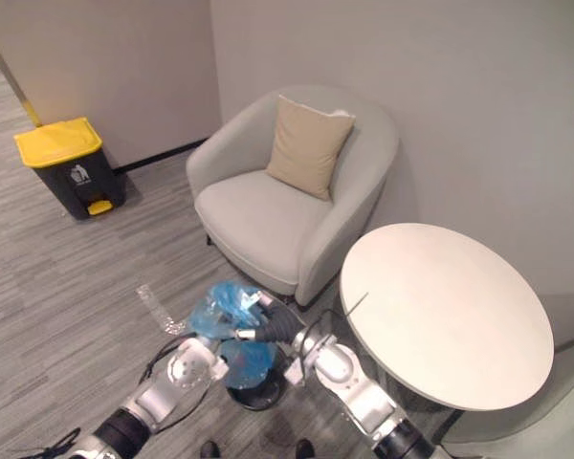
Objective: Gather rubbish on tea table into small bin, then transfer packed bag to large trash can.
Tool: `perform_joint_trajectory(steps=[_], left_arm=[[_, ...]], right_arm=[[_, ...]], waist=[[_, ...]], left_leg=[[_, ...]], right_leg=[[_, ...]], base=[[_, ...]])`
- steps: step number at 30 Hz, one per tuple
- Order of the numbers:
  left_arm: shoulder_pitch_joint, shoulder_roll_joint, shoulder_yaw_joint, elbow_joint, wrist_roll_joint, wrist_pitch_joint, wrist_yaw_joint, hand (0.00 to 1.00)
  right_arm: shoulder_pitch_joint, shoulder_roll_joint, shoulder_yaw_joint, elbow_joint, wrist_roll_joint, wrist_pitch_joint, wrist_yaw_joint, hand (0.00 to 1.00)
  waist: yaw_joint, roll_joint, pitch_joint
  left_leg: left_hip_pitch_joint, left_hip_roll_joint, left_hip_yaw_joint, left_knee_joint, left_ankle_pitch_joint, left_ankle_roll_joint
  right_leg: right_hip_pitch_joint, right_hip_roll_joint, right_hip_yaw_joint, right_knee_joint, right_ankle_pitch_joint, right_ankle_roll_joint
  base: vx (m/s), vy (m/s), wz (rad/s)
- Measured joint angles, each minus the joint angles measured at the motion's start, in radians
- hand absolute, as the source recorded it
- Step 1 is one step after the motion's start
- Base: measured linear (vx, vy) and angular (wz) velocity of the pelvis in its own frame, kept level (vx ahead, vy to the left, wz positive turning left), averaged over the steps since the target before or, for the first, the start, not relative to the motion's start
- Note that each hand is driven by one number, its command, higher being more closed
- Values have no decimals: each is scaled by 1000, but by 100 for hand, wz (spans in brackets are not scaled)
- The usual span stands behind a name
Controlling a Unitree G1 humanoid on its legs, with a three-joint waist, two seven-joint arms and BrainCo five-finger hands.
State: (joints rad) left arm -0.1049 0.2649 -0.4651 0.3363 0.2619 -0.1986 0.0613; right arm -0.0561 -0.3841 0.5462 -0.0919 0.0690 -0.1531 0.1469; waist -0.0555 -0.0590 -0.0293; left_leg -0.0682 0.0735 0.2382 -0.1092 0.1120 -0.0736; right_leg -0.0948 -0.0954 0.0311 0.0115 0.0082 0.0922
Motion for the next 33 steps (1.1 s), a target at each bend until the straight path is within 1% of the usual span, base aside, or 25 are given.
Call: perform_joint_trajectory(steps=[2, 4, 6, 8, 10, 11, 13, 17, 19, 20, 23, 24, 27, 32, 33], left_arm=[[13, -4, 15, 0, -10, 0, 2, 100], [33, -4, 39, 0, -11, 0, 5, 100], [54, -4, 62, 0, -17, 0, 17, 100], [66, -4, 82, 0, -24, 0, 23, 100], [81, -4, 100, 3, -32, 0, 31, 100], [82, -4, 101, 7, -35, 0, 34, 100], [92, -12, 123, 26, -59, 2, 50, 100], [121, -35, 165, 51, -92, 10, 67, 100], [135, -46, 190, 73, -118, 15, 70, 100], [146, -55, 211, 83, -133, 18, 70, 100], [174, -76, 264, 126, -173, 32, 69, 100], [185, -86, 291, 145, -192, 40, 67, 100], [216, -93, 337, 188, -228, 50, 62, 100], [241, -123, 399, 288, -265, 67, 40, 100], [246, -131, 410, 310, -266, 78, 33, 100]], right_arm=[[9, 0, -11, 0, -26, -8, -6, 0], [18, -4, -37, 0, -80, -28, -21, 0], [23, -15, -53, 0, -148, -54, -47, 0], [31, -18, -72, 0, -192, -68, -72, 0], [34, -26, -76, -1, -251, -83, -112, 0], [36, -28, -76, -1, -275, -85, -124, 0], [49, -26, -80, -1, -359, -92, -171, 0], [93, -3, -134, -1, -421, -98, -214, 0], [127, 16, -175, 0, -421, -99, -230, 0], [146, 42, -201, 2, -414, -99, -233, 0], [177, 150, -271, 77, -354, -101, -233, 0], [187, 183, -296, 127, -305, -94, -224, 0], [196, 233, -339, 244, -246, -77, -206, 0], [195, 271, -423, 469, -221, -45, -195, 0], [195, 269, -446, 540, -222, -29, -194, 0]], waist=[[1, 0, 0], [5, -1, -3], [5, -2, -3], [6, -2, -3], [6, -2, -4], [6, -2, -4], [6, -2, -4], [6, -2, -4], [6, -1, -5], [6, -1, -5], [4, 4, -7], [5, 6, -7], [6, 14, -8], [13, 27, 0], [16, 29, 2]], left_leg=[[3, 0, -5, 0, 0, 0], [3, 0, -6, 0, 0, 0], [3, 1, -6, -1, 0, 0], [3, 1, -6, -1, 0, 0], [3, 1, -6, -1, 0, 0], [3, 1, -7, -1, 0, 0], [3, 1, -7, -1, 0, 0], [3, 0, -9, -1, 1, 0], [3, 0, -9, 0, 0, 0], [3, 1, -9, 0, 0, 0], [4, -1, -11, 2, 0, 0], [8, -1, -14, 2, -1, -2], [6, -2, -15, -1, -10, -12], [6, -1, -15, -1, -16, -16], [6, -1, -15, 0, -19, -18]], right_leg=[[7, 0, -5, -2, 0, 0], [8, 0, -6, -2, 0, 0], [8, 0, -6, -2, 0, 0], [8, 0, -6, -2, 0, 0], [8, 0, -6, -2, 0, 0], [9, 0, -7, -2, 0, 0], [9, -1, -8, -3, 0, 0], [10, -1, -12, -2, 0, 0], [10, -1, -12, -2, 0, 0], [10, 0, -13, -3, 0, 0], [19, 0, -17, -20, 1, -1], [28, -1, -20, -27, 2, -1], [28, -1, -21, -33, 0, -4], [29, -1, -23, -35, -8, -4], [29, -1, -23, -35, -7, -3]], base=[[6, -4, 8], [1, -1, 3], [0, 0, 0], [0, 0, 0], [0, 0, 0], [0, 0, 0], [0, 0, 0], [0, 0, 0], [0, 0, 0], [0, 0, 0], [1, -1, 2], [3, 0, 6], [2, 1, 1], [7, -1, 0], [43, -6, 1]])
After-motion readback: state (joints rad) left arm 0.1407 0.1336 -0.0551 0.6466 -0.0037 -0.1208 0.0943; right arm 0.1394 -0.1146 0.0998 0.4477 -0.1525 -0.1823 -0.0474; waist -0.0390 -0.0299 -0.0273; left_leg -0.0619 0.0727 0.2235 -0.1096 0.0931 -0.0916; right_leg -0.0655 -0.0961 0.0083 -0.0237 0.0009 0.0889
